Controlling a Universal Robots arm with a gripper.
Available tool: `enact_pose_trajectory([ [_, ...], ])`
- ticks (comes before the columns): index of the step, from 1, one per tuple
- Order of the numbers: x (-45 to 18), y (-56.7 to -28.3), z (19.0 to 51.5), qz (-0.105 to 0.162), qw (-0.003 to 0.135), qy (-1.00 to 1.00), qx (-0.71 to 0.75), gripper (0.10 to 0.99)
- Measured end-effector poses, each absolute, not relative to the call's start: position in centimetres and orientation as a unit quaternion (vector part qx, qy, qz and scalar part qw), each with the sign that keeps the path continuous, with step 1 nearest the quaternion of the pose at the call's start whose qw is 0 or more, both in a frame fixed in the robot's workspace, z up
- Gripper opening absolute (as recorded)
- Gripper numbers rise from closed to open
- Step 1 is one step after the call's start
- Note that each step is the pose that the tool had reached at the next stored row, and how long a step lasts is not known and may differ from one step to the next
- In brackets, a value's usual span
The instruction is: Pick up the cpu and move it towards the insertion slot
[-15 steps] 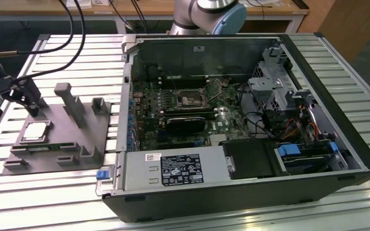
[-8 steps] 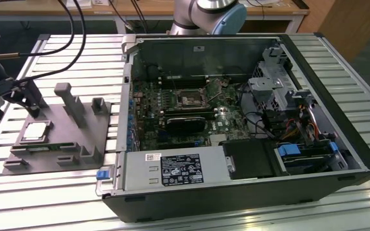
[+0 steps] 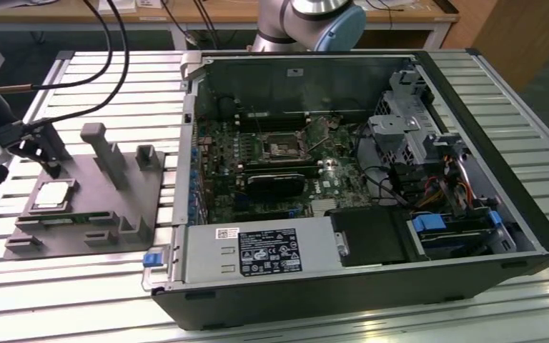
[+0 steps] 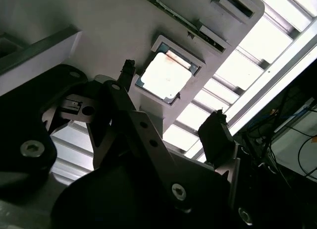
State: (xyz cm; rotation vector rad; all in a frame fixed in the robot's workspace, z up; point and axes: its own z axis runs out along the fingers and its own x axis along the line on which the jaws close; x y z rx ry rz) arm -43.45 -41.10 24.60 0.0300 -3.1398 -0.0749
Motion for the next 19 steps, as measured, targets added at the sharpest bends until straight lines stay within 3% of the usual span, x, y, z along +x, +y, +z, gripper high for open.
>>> enact_pose_trajectory([
  [19,-43.5,-41.1,22.9,-0.023,0.0,-1.0,0.01,0.796],
])
